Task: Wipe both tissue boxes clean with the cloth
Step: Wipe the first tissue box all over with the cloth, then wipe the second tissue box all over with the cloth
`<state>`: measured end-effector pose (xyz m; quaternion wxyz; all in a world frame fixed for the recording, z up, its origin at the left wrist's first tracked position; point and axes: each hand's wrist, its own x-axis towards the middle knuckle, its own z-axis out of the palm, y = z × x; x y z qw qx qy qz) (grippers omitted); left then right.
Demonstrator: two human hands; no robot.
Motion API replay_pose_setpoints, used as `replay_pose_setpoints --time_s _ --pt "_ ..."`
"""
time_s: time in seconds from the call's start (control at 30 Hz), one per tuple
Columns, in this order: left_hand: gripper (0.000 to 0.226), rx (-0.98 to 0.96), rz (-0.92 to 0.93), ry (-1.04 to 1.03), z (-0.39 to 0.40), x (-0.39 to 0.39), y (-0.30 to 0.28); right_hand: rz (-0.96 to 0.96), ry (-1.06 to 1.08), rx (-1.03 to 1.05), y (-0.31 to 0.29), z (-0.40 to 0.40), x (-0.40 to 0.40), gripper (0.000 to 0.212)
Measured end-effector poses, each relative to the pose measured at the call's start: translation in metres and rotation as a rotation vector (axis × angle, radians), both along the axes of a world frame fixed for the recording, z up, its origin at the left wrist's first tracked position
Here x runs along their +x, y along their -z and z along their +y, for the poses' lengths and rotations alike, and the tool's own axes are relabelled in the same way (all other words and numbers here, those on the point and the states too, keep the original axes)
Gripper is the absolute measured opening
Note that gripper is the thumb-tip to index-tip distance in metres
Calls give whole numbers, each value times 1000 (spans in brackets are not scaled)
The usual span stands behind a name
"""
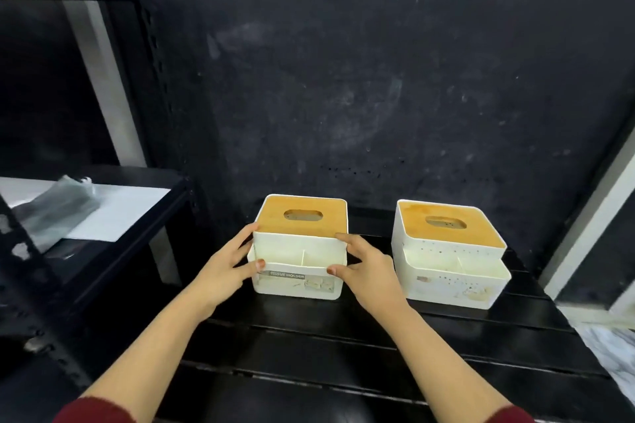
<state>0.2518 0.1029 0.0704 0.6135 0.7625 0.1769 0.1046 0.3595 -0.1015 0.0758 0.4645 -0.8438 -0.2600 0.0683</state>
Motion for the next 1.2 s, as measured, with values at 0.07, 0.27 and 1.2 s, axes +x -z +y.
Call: replay_pose_setpoints --time_s 0.07,0.27,1.2 --pt "55 -16 7 0 9 9 -1 -3 2 2 -1 8 5 56" --pt "59 -6 16 2 23 17 3 8 4 12 -2 17 10 57" --pt "69 296 -145 -248 -19 18 -29 -292 105 92 -17 -60 26 61"
